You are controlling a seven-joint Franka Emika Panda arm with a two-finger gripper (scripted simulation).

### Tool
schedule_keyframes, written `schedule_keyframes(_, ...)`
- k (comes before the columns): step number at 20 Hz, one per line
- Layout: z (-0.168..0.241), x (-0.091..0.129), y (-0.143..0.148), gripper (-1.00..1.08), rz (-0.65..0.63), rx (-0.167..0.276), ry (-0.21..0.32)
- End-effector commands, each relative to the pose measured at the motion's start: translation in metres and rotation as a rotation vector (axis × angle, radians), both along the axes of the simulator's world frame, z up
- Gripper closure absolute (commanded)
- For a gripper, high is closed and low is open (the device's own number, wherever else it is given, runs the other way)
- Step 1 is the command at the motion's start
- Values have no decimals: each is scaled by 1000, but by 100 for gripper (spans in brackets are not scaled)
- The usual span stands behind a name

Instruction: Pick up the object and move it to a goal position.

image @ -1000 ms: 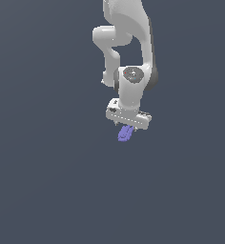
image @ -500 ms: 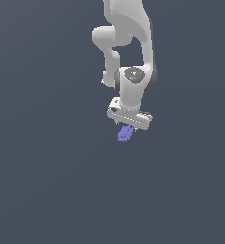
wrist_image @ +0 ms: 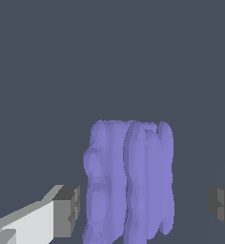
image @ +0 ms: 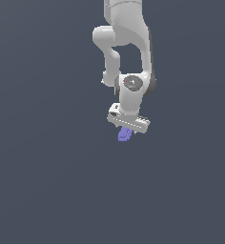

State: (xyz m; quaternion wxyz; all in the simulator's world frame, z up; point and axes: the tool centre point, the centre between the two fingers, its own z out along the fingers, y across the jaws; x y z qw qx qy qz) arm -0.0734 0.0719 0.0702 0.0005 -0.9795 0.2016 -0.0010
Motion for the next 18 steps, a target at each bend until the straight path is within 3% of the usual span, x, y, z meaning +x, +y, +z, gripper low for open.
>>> schedule_keyframes(1, -11, -1, -1, -92, -2, -1, 2)
schedule_keyframes(6, -18, 0, 0, -92, -2, -1, 2)
schedule_keyframes(7, -18, 0, 0, 108, -2, -1, 2)
schedule_keyframes(18, -16, 0, 0, 108, -1, 0, 0)
